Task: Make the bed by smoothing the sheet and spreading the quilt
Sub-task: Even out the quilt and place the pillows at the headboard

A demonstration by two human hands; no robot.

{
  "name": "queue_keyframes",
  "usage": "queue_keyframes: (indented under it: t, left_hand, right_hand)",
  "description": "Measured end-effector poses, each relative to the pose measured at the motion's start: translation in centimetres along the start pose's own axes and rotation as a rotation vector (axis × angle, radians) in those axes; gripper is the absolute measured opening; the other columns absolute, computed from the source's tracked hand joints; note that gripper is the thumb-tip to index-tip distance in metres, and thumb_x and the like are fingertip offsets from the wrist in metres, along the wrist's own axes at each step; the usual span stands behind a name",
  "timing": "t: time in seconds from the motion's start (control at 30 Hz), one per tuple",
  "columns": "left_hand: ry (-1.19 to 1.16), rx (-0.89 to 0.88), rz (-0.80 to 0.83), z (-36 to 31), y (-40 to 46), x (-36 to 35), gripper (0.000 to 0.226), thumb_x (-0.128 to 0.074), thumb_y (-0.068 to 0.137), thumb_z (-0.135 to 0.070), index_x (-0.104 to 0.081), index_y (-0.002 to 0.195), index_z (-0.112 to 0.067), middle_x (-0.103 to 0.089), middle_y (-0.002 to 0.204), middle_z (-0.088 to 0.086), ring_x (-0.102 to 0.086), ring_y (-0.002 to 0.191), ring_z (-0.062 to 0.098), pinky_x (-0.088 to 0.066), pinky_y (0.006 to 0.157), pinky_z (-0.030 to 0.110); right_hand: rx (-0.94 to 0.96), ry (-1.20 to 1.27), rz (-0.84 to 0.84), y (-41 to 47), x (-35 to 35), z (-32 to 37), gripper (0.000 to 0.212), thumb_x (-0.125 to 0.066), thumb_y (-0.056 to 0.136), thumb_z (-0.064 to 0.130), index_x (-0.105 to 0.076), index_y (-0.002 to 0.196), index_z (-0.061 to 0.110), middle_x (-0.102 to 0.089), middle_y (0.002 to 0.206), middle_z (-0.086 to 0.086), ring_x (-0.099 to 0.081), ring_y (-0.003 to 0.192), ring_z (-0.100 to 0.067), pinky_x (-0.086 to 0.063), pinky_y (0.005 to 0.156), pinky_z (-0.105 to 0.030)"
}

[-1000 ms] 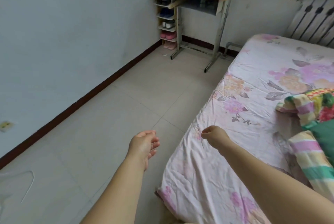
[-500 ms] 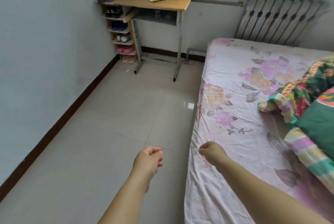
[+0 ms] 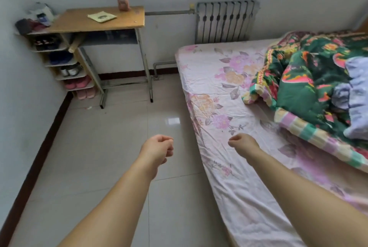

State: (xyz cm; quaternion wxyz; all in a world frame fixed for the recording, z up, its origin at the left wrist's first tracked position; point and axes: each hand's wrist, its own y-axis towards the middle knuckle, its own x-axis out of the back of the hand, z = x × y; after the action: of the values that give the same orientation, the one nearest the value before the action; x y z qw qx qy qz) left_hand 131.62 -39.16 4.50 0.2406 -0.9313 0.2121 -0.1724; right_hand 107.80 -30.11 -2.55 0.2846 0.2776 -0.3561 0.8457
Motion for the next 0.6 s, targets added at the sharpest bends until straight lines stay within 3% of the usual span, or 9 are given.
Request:
queue_keyframes:
  t: [0.17, 0.33, 0.4, 0.5, 0.6]
  left_hand:
    - [0.036, -0.028, 0.125, -3.4, 4.6, -1.8, 0.015, -0.049, 0.096, -0.014, -0.059, 0.085, -0.018, -0.059, 0.08, 0.003, -0.059, 0.078, 0.019, -0.043, 0.069, 0.027]
    - [0.094, -0.069, 0.209, -7.3, 11.2, -3.8, 0.017, -0.05, 0.095, -0.012, -0.058, 0.082, -0.019, -0.058, 0.075, 0.001, -0.057, 0.077, 0.018, -0.04, 0.066, 0.026]
    - [0.098, -0.074, 0.187, -9.7, 14.7, -4.4, 0.016, -0.05, 0.094, -0.01, -0.06, 0.083, -0.016, -0.058, 0.074, 0.002, -0.055, 0.076, 0.02, -0.039, 0.066, 0.026]
    - [0.11, -0.06, 0.151, -13.9, 20.1, -5.3, 0.016, -0.049, 0.094, -0.01, -0.063, 0.087, -0.014, -0.06, 0.075, 0.003, -0.057, 0.078, 0.022, -0.043, 0.073, 0.03]
    - [0.077, -0.104, 0.146, -17.8, 24.6, -6.4, 0.018, -0.048, 0.095, -0.009, -0.063, 0.087, -0.015, -0.062, 0.076, 0.004, -0.059, 0.072, 0.018, -0.044, 0.072, 0.029]
  right_hand:
    - [-0.044, 0.085, -0.068, 1.5, 1.4, 0.9, 0.015, -0.061, 0.088, 0.013, -0.07, 0.098, 0.009, -0.067, 0.092, -0.012, -0.056, 0.081, -0.022, -0.041, 0.072, -0.028]
    - [-0.098, 0.198, -0.137, 8.3, 2.5, 2.3, 0.017, -0.059, 0.087, 0.009, -0.069, 0.095, -0.003, -0.058, 0.073, -0.008, -0.047, 0.062, -0.019, -0.036, 0.065, -0.029]
    - [-0.13, 0.238, -0.132, 11.7, 3.1, 3.5, 0.015, -0.058, 0.086, 0.007, -0.069, 0.091, -0.001, -0.058, 0.074, -0.009, -0.045, 0.057, -0.017, -0.036, 0.062, -0.027]
    - [-0.19, 0.255, -0.11, 16.7, 4.4, 5.4, 0.007, -0.06, 0.087, 0.01, -0.066, 0.085, 0.009, -0.058, 0.078, -0.006, -0.048, 0.061, -0.016, -0.037, 0.056, -0.024]
    - [-0.205, 0.228, -0.125, 21.5, 6.0, 7.0, 0.008, -0.06, 0.088, 0.012, -0.067, 0.087, 0.008, -0.061, 0.085, -0.007, -0.055, 0.078, -0.023, -0.041, 0.068, -0.027]
